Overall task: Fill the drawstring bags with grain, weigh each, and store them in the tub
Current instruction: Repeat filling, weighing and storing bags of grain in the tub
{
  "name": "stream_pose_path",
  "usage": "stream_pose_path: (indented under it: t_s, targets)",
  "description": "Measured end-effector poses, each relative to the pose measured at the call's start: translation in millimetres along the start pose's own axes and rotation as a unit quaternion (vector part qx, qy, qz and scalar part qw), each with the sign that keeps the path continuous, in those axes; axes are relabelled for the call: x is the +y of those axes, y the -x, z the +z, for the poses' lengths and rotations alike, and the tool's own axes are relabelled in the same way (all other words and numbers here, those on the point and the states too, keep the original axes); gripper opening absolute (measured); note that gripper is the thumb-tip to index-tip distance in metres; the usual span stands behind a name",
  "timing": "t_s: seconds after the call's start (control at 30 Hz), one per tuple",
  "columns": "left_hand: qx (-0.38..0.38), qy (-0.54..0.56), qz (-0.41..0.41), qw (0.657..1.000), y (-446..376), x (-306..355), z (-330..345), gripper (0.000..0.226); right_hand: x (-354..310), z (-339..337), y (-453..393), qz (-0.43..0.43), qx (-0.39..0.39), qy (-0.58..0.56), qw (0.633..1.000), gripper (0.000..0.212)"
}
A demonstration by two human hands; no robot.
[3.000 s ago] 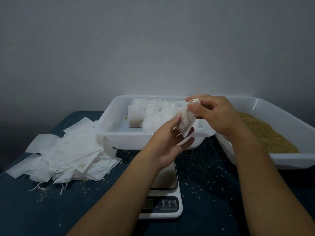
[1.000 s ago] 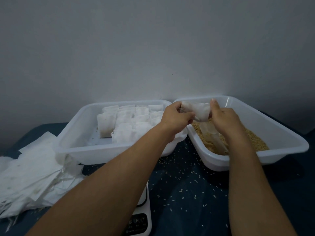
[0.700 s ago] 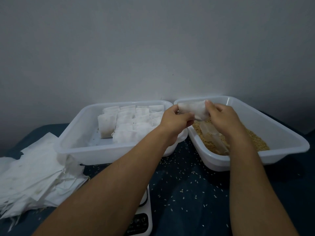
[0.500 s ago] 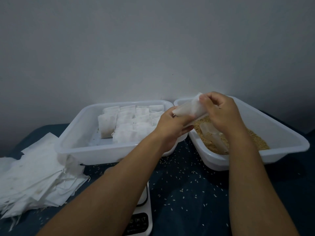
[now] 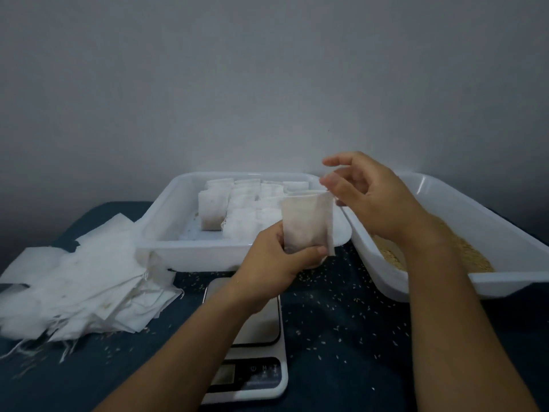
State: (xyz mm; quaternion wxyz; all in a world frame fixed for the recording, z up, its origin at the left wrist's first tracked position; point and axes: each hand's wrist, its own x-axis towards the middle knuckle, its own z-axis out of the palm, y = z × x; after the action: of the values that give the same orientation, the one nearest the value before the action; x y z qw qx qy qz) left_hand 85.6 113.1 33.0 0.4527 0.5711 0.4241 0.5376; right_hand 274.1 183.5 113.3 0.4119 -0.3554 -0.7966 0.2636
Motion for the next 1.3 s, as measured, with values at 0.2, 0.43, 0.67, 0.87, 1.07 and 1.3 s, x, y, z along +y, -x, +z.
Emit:
stream_pose_path:
  t_s: [0.2, 0.43, 0.67, 0.87, 1.07, 1.3]
  targets:
    - [0.055, -0.038, -0.009, 0.998, 21, -8, -34, 0.038, 0, 41, 19, 0.009, -0.120, 0.012, 0.993, 0.035]
    - [0.038, 0.047, -0.041, 0.997, 42, -22, -46, 0.029, 0, 80, 31, 0.005, -0.039, 0.020, 0.999, 0.019]
    - [0.088, 0.047, -0.027, 0.995, 47, -26, -53, 0.016, 5, 95, 42, -0.018, 0.018, 0.004, 1.000, 0.015]
    - [0.142, -0.038, 0.004, 0.989, 51, -32, -67, 0.009, 9, 113, 49, -0.009, -0.018, 0.010, 1.000, 0.014]
    - [0.140, -0.028, -0.059, 0.988, 52, -38, -80, 0.018, 21, 132, 53, 0.032, -0.045, -0.050, 0.997, 0.008]
    - [0.130, -0.085, -0.087, 0.984, 50, -36, -105, 0.028, 21, 137, 54, 0.066, -0.074, -0.089, 0.991, 0.025]
